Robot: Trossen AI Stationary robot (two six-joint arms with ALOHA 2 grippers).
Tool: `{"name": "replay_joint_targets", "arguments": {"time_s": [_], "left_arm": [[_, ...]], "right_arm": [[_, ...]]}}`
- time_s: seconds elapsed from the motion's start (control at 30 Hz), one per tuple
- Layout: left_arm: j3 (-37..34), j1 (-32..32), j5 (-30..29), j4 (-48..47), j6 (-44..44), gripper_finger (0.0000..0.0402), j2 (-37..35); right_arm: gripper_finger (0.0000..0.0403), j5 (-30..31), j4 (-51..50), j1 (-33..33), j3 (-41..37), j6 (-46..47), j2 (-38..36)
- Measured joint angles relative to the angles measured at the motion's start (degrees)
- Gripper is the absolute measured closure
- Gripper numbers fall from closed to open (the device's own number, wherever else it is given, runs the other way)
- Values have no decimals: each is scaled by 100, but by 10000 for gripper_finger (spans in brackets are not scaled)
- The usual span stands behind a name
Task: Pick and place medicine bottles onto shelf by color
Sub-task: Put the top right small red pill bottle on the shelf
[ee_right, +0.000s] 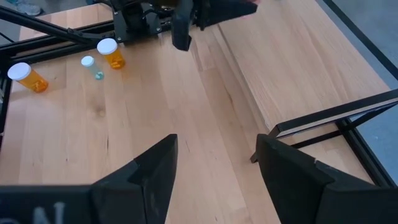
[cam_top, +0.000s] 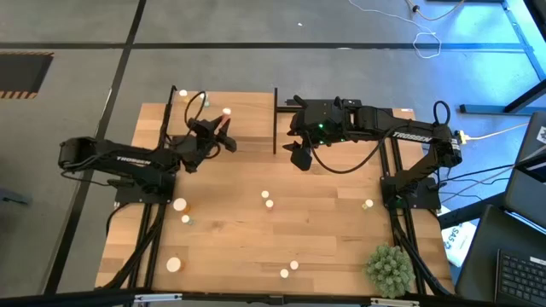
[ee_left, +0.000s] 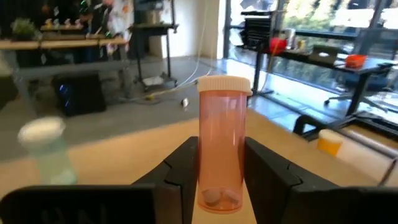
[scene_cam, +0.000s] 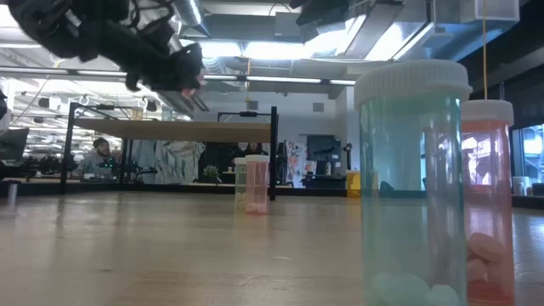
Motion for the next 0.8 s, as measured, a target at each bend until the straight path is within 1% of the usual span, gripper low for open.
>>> {"name": "replay_joint_targets", "arguments": {"time_s": [0.07,0.13,0.27,0.4,0.53,0.8], "left_arm": [[-187,-74,-7,584,126,294,-2],[-275,-142,-7,893,375,294,-11],[-280,-253,-38,898,616,294,-7],[-280,-312,-427,897,627,294,12],[-280,-360,-696,883,631,294,212],[-280,-356,-700,900,487,294,662]], "right_arm": [[182,0,0,0,0,0,2],[182,4,1,0,0,-2,2],[182,3,0,0,0,0,2],[182,4,2,0,0,-1,2],[182,4,30,-33,0,-4,2],[182,5,259,-106,2,-35,2]]}}
